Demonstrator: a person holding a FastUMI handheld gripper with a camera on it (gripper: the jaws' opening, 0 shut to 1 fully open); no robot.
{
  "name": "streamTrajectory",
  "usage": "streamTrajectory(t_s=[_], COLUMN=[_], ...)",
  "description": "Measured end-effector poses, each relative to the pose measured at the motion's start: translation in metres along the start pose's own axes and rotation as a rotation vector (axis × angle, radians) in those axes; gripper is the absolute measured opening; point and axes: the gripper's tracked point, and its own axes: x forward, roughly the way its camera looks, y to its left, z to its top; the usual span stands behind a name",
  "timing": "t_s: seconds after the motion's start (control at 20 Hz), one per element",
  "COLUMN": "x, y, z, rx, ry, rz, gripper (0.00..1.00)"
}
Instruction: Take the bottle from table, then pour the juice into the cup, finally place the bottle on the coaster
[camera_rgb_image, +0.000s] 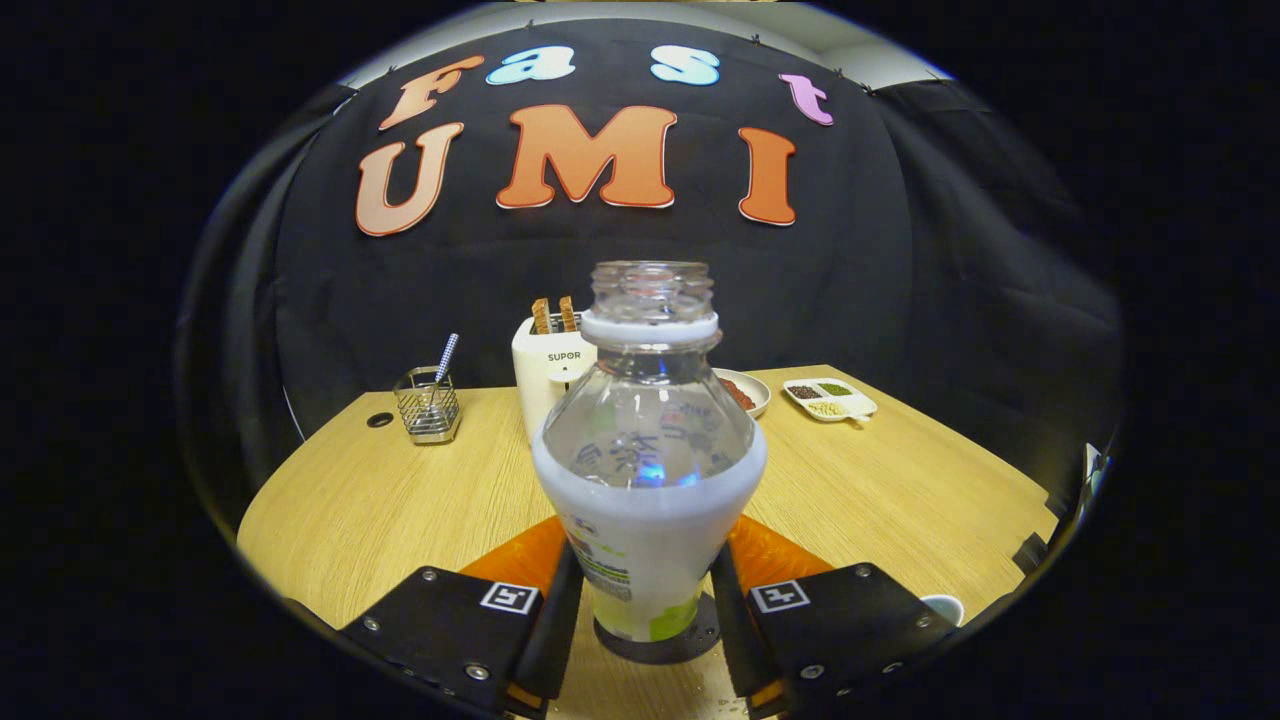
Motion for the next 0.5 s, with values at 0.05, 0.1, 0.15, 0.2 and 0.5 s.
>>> streamTrajectory(t_s=[0.05, 0.1, 0.15, 0.2, 0.5], x=[0.001, 0.004, 0.006, 0.006, 0.010], y=[-0.002, -0.003, -0.001, 0.002, 0.001], z=[-0.003, -0.007, -0.010, -0.011, -0.034], rx=[0.004, 0.007, 0.007, 0.008, -0.015], ry=[0.002, 0.008, 0.010, 0.012, 0.041], rz=[-0.007, -0.009, 0.000, 0.011, 0.003], gripper=[0.62, 0.63, 0.63, 0.64, 0.66])
